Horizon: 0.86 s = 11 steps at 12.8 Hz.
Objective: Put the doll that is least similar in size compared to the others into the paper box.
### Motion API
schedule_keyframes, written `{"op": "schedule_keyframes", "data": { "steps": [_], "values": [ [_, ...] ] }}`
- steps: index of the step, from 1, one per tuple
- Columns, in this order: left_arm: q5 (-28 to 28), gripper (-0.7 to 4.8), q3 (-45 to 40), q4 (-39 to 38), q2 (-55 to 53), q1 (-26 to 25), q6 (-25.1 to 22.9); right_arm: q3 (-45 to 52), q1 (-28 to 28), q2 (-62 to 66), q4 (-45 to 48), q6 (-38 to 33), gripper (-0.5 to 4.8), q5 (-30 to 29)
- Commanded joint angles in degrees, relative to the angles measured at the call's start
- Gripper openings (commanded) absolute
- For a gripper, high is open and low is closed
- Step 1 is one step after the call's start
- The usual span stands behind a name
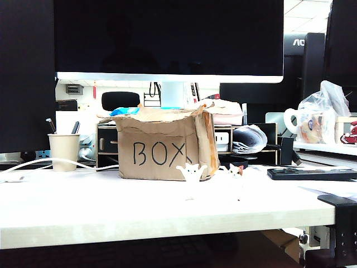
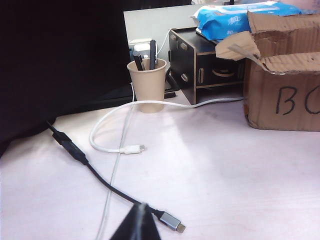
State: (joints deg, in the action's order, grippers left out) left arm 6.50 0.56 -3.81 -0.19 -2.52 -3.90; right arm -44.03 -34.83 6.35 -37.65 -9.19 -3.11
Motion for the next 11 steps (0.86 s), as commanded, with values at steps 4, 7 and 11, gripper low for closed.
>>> {"op": "schedule_keyframes", "data": {
  "steps": [4,7,11],
  "values": [
    [0.2,-0.05,0.07,0.46,0.0,-0.04,-0.17,-0.22,0.17,-0.55,-0.24,4.57,-0.01,1.33],
    [0.17,-0.05,0.07,0.46,0.0,-0.04,-0.17,2.71,4.68,-1.88,1.31,12.22,-0.01,3.45],
    [0.2,-0.05,0.07,0.44,0.0,-0.04,-0.17,40.74,19.87,-6.16,38.16,15.17,-0.01,7.87]
  ]
}}
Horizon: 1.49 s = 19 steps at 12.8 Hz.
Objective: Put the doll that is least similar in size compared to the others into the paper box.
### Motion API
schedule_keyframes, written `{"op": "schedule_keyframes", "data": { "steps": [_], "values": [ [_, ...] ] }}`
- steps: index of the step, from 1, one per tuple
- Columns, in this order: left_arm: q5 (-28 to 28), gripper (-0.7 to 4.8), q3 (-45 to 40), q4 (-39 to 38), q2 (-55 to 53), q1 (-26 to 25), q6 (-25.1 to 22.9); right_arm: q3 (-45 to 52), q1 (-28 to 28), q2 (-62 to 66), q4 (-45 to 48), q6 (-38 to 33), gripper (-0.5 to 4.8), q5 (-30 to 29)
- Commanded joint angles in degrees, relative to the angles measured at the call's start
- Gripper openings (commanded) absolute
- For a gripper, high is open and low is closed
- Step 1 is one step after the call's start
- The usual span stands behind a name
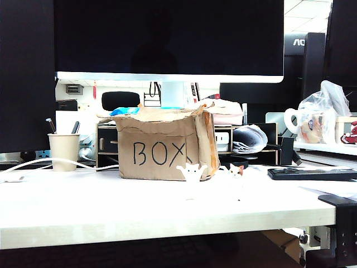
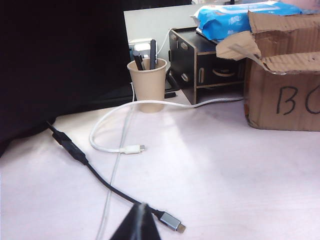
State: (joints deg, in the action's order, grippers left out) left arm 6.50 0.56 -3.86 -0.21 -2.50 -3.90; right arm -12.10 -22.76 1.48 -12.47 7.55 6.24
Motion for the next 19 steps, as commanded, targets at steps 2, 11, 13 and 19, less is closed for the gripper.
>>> {"op": "schedule_keyframes", "data": {
  "steps": [2,11,13,19],
  "values": [
    [0.17,-0.05,0.07,0.48,0.0,-0.07,-0.17,10.69,13.03,-1.29,13.51,-1.62,0.0,-2.12],
    [0.17,-0.05,0.07,0.48,0.02,-0.07,-0.17,11.41,13.7,-1.29,14.01,-1.57,0.0,-2.29],
    [0.17,-0.05,0.07,0.48,0.02,-0.07,-0.17,11.41,13.7,-1.29,14.01,-1.57,-0.01,-2.29],
    [0.17,-0.05,0.07,0.48,0.0,-0.07,-0.17,11.41,13.73,-1.29,14.01,-1.57,0.0,-2.29]
  ]
}}
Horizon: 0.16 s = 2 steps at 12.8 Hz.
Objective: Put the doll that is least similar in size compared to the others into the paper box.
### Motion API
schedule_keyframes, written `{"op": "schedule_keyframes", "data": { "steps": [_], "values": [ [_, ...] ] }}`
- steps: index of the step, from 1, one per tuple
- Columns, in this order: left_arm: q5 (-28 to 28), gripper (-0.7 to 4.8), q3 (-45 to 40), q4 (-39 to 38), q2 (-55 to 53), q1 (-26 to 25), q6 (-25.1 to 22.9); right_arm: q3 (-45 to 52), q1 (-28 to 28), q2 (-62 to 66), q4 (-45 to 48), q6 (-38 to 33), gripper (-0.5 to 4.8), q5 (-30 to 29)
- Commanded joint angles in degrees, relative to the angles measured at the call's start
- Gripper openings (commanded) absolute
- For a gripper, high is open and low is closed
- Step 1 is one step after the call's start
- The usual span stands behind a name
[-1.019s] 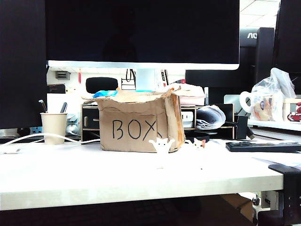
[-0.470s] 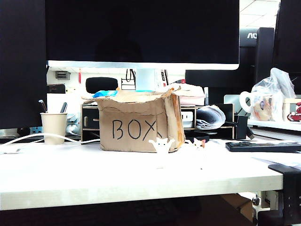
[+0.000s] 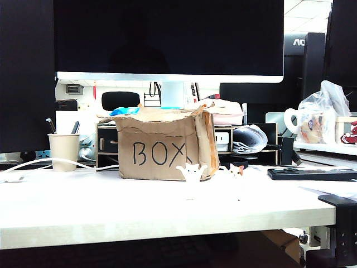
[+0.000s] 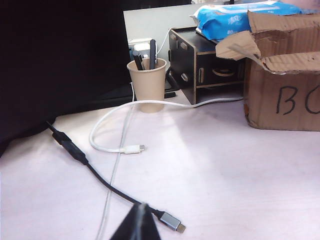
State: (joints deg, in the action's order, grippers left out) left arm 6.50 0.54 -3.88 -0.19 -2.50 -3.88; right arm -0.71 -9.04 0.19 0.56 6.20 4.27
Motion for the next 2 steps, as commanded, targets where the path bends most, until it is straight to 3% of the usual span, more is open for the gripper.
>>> {"op": "schedule_keyframes", "data": {
  "steps": [1,2],
  "values": [
    [0.17,-0.05,0.09,0.5,0.0,-0.07,-0.2,0.02,0.0,0.0,0.98,-0.22,0.0,-0.33],
    [0.17,-0.05,0.09,0.5,-0.02,-0.07,-0.2,0.02,0.0,0.0,0.98,-0.22,-0.01,-0.33]
  ]
}}
